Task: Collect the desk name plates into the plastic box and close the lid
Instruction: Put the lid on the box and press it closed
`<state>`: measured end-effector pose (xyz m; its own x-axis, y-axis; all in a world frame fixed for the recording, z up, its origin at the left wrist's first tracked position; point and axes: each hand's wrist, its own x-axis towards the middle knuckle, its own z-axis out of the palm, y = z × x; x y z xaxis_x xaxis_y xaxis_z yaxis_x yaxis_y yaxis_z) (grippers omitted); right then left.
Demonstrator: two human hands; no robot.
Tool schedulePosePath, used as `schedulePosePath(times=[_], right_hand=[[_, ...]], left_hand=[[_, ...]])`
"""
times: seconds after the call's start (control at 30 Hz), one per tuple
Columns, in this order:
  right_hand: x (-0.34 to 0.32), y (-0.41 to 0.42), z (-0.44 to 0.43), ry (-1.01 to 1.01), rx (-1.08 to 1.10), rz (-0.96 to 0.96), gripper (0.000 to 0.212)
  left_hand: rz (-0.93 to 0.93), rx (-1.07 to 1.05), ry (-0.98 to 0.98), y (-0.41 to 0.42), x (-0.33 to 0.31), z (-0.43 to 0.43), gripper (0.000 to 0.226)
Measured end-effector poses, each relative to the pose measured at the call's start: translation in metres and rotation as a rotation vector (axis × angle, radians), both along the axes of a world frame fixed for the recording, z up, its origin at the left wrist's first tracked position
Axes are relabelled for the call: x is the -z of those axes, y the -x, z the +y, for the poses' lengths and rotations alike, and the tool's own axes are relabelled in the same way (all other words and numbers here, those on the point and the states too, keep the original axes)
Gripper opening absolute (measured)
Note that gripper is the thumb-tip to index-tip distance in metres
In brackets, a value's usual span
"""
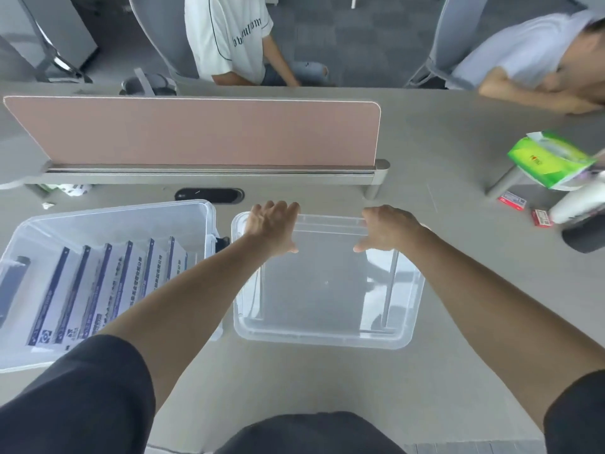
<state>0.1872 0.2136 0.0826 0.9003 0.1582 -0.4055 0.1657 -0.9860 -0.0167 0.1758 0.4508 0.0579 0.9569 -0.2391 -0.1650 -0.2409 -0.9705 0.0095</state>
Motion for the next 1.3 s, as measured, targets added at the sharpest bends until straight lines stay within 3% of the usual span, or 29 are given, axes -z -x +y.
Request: schedulePosePath(times=[0.2, 0.37, 0.6, 0.77, 0.97, 1.3], right_hand=[[-0.044, 0.092, 0.000, -0.057, 0.139, -0.103, 0.059], [-0.061, 0.158, 0.015, -0.088, 0.182, -0.221, 0.052], [-0.076, 0.221, 0.021, -0.188, 0.273, -0.181, 0.045], [-0.124, 0.228, 0.022, -0.196, 0.247, -0.391, 0.039], [-0.170, 0.220, 0.041, -0.417, 0.272, -0.573, 0.034], [-0.114, 0.191, 0.155, -0.810, 0.005, -0.621, 0.041]], left_hand=[[-0.163, 0.134, 0.122, 0.059, -0.035, 0.008, 0.054], [-0.155, 0.190, 0.193, 0.108, -0.048, 0.021, 0.060], [-0.068, 0.195, 0.339, 0.158, -0.062, 0.036, 0.053], [-0.102, 0.133, 0.480, 0.169, -0.100, 0.037, 0.042], [-0.399, 0.095, 0.627, 0.171, -0.150, 0.064, 0.034], [-0.636, -0.189, 0.447, 0.232, -0.150, 0.172, 0.032]])
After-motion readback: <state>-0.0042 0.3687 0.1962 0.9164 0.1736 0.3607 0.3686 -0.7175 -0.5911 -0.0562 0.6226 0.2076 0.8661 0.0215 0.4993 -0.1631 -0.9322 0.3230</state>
